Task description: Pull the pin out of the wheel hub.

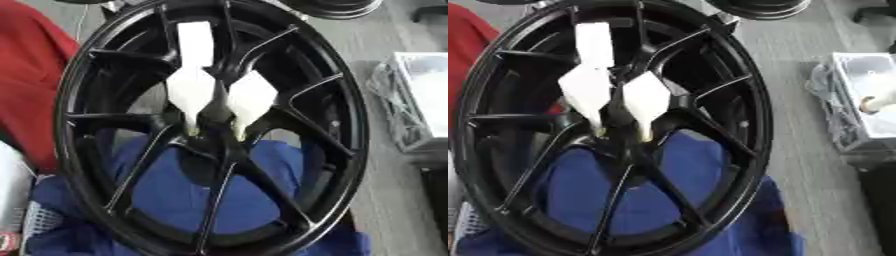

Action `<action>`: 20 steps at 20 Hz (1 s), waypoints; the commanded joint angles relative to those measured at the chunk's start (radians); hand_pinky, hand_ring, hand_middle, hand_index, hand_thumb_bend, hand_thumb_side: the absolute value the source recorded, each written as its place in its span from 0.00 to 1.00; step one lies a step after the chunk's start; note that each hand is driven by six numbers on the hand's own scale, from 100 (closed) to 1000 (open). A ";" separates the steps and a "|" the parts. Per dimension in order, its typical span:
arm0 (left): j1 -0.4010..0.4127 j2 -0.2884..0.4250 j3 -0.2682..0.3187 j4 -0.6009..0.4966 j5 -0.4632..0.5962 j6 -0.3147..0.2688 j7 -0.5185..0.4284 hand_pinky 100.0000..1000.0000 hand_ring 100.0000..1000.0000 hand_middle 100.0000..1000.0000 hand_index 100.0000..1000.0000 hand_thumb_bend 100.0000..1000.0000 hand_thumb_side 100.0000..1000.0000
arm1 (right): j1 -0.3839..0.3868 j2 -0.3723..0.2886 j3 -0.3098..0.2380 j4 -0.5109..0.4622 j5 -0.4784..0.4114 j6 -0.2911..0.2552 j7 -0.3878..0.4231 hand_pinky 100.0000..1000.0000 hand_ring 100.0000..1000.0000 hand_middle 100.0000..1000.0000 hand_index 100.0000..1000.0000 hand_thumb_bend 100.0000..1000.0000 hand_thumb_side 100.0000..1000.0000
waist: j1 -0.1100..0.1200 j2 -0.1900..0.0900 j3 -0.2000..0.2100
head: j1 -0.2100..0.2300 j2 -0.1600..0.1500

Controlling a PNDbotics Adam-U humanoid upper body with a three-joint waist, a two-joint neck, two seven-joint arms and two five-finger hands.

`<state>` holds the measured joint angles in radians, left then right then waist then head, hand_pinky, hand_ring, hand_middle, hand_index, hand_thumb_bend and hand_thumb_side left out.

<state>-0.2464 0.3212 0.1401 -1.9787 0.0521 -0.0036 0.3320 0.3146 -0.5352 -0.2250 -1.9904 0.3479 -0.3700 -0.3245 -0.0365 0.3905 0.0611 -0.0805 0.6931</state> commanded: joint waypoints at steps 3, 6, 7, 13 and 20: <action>-0.007 -0.002 0.010 -0.021 0.001 0.000 0.006 0.54 0.78 0.54 0.58 0.55 0.43 | -0.002 0.223 0.114 -0.010 0.357 0.157 0.042 0.84 0.88 0.87 0.87 0.00 0.26 | 0.010 -0.015 -0.008 | 0.014 -0.001; -0.007 -0.004 0.011 -0.021 0.001 -0.001 0.007 0.54 0.78 0.54 0.58 0.55 0.43 | -0.018 0.311 0.119 -0.010 0.408 0.233 0.093 0.88 0.94 0.97 0.91 0.00 0.12 | 0.019 -0.017 -0.015 | 0.011 -0.010; -0.006 -0.004 0.011 -0.021 0.002 -0.001 0.008 0.54 0.78 0.54 0.58 0.55 0.43 | -0.023 0.327 0.118 -0.010 0.408 0.251 0.099 0.88 0.95 0.97 0.91 0.00 0.12 | 0.022 -0.017 -0.017 | 0.009 -0.013; -0.006 -0.004 0.009 -0.021 0.002 -0.001 0.004 0.55 0.78 0.54 0.58 0.55 0.43 | -0.041 0.360 0.105 -0.010 0.338 0.269 0.063 0.86 0.93 0.93 0.87 0.00 0.22 | 0.032 -0.017 -0.029 | 0.006 -0.019; -0.010 -0.003 0.004 -0.021 0.005 0.000 -0.001 0.55 0.78 0.54 0.58 0.55 0.43 | -0.051 0.330 0.158 -0.010 0.223 0.155 -0.127 0.83 0.84 0.82 0.80 0.00 0.43 | 0.024 -0.014 -0.024 | -0.005 -0.029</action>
<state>-0.2479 0.3061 0.1398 -1.9788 0.0561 -0.0024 0.3333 0.2632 -0.1811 -0.0765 -1.9899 0.5927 -0.1968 -0.4188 -0.0129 0.3905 0.0367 -0.0816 0.6771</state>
